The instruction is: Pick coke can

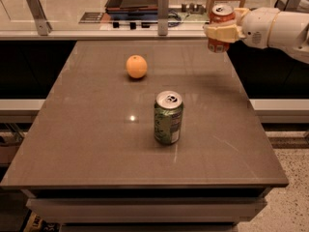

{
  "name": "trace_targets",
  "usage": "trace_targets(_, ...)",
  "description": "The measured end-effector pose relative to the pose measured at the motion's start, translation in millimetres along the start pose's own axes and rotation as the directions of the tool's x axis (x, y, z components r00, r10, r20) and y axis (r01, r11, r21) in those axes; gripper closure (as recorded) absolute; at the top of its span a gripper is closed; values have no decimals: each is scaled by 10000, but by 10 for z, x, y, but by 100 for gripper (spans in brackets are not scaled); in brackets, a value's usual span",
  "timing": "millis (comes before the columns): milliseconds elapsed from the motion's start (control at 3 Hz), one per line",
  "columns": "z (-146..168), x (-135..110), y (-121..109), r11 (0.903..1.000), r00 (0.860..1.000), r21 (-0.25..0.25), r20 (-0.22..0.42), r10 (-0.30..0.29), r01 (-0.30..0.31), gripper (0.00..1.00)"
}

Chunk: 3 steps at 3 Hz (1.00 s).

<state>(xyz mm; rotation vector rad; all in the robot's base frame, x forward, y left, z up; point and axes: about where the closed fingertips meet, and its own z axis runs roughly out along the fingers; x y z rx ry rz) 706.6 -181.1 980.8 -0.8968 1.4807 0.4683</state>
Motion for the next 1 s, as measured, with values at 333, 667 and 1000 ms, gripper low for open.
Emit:
trace_targets(333,-75,-256,-33,9981,9979,165,241,-594,590,100)
trace_targets(667,-124,-517,-21,9927,9924,260,337,-1185,1176,100)
trace_targets(1000,-126,-532,-20,9924,9920,264,345,-1212,1203,100)
